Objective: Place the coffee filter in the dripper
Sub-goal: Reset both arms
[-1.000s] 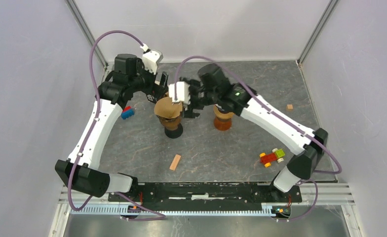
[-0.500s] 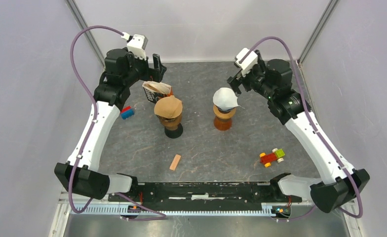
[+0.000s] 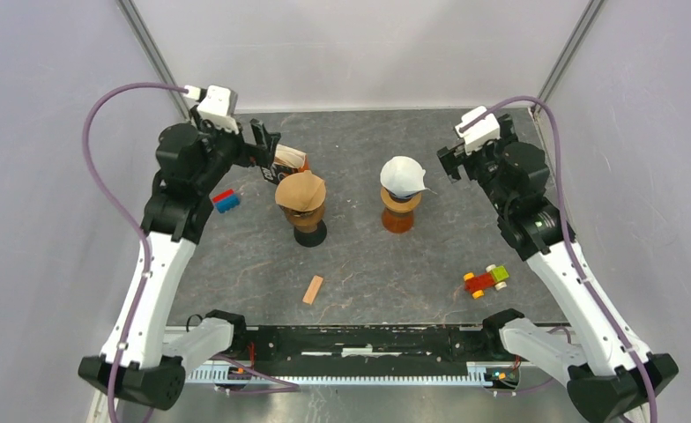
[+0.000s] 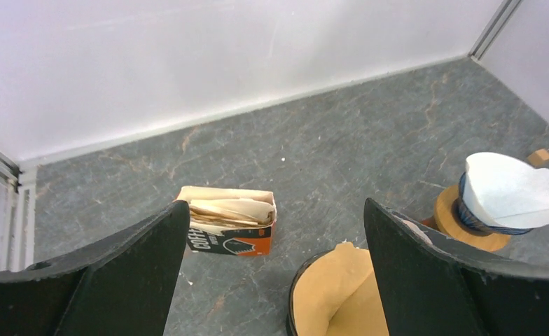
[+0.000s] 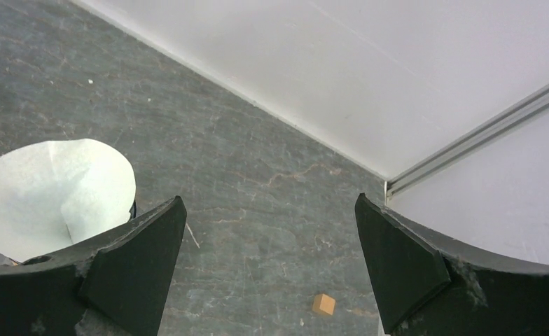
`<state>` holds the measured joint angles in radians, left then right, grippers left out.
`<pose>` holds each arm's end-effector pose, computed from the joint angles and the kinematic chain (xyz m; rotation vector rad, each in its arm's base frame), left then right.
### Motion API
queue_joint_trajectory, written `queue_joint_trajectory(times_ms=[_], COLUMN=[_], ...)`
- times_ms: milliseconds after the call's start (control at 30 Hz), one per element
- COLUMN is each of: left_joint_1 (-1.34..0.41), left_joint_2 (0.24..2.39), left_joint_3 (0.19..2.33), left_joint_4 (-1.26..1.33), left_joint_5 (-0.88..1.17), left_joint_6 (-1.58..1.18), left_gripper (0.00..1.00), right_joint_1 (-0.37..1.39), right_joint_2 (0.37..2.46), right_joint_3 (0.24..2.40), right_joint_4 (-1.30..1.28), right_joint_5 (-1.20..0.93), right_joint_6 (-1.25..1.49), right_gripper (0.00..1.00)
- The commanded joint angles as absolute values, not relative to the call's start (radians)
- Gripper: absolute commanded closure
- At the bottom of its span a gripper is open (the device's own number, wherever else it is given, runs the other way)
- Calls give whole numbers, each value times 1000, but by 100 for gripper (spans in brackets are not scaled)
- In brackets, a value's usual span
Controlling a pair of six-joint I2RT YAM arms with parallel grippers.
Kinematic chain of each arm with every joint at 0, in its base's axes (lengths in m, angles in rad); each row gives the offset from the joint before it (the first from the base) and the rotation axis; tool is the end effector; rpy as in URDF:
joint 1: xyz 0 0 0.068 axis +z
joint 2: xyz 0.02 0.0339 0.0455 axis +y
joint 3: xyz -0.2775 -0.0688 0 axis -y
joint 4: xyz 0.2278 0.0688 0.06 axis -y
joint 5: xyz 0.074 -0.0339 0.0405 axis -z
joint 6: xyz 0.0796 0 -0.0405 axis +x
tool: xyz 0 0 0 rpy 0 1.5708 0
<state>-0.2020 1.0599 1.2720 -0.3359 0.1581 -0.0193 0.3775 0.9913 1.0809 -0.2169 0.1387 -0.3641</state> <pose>0.2383 -0.0616 0.4433 0.2732 1.6799 -0.2993 0.2282 0.0787 0.4064 -0.5176 1.6172 -0.1077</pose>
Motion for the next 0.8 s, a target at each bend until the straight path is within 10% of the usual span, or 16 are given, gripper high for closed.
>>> queue_joint_trajectory(times_ms=[0, 767], left_joint_1=[-195, -179], left_joint_2=[967, 912], left_joint_3=[1262, 1325], left_joint_4=[-335, -446], left_joint_5=[168, 193], left_joint_6=[38, 11], left_gripper=[0, 0], right_joint_1=[358, 299], right_joint_2=[926, 939], right_joint_3=[1101, 1196], right_joint_4=[-184, -239], right_joint_5=[106, -81], right_joint_6=[-367, -308], right_gripper=[2, 2])
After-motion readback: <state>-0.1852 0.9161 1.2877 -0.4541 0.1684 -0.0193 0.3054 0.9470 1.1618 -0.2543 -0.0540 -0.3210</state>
